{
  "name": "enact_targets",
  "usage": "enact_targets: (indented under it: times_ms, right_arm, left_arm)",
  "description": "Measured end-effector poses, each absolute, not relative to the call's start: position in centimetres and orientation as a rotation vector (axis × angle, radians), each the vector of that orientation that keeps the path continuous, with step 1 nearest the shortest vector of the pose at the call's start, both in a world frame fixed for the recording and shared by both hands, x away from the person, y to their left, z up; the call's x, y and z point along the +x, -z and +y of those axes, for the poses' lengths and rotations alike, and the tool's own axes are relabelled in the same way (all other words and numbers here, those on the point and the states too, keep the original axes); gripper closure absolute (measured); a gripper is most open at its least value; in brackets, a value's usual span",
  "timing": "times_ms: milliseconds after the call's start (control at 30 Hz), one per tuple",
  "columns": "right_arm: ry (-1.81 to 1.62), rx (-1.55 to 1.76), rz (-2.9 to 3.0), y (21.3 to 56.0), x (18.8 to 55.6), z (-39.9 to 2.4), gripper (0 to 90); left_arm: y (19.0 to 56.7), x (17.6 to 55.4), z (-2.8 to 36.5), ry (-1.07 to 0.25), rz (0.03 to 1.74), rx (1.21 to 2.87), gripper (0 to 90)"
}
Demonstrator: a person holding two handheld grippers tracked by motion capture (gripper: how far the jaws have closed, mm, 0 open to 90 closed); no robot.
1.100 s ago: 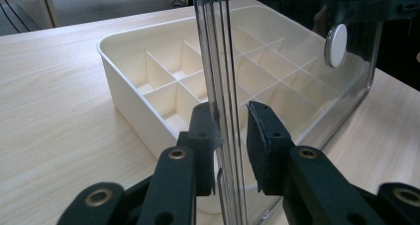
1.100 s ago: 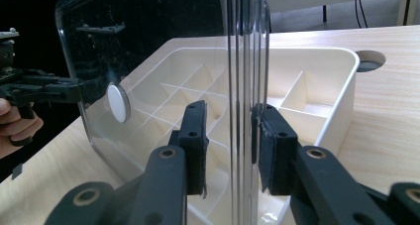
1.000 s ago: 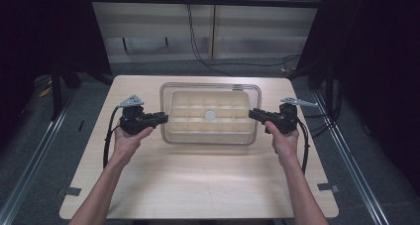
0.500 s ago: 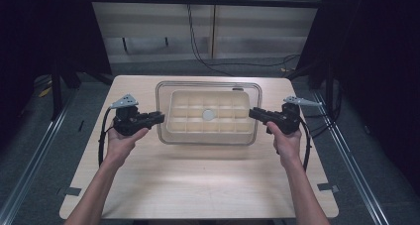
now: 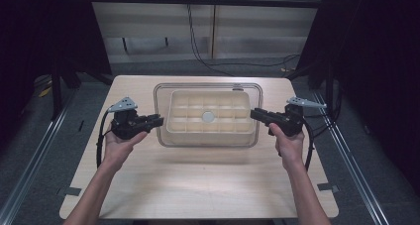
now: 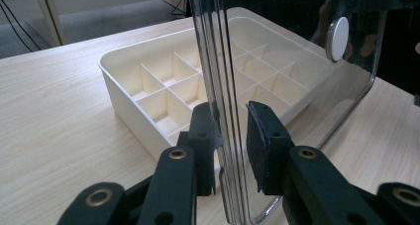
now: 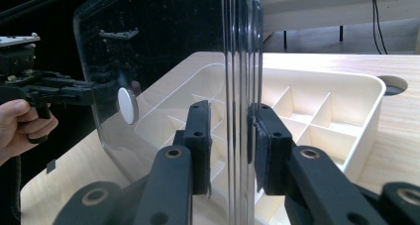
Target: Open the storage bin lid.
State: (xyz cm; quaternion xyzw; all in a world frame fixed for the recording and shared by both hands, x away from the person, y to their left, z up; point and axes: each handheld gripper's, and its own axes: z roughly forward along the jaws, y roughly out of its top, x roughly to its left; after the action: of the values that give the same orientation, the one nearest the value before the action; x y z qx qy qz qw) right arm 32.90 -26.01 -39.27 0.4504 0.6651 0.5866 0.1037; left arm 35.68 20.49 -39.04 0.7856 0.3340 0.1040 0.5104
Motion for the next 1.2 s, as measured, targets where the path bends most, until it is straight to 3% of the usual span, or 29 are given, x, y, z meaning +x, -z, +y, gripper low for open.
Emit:
enact_targets:
  times_ms: [1200]
  right_arm:
    - [-1.618,1.354,2.028,39.8,28.3,-25.0,68.5]
  left_arm:
    - [39.5,31.4,20.7,-0.267,0.777,1.991,73.6]
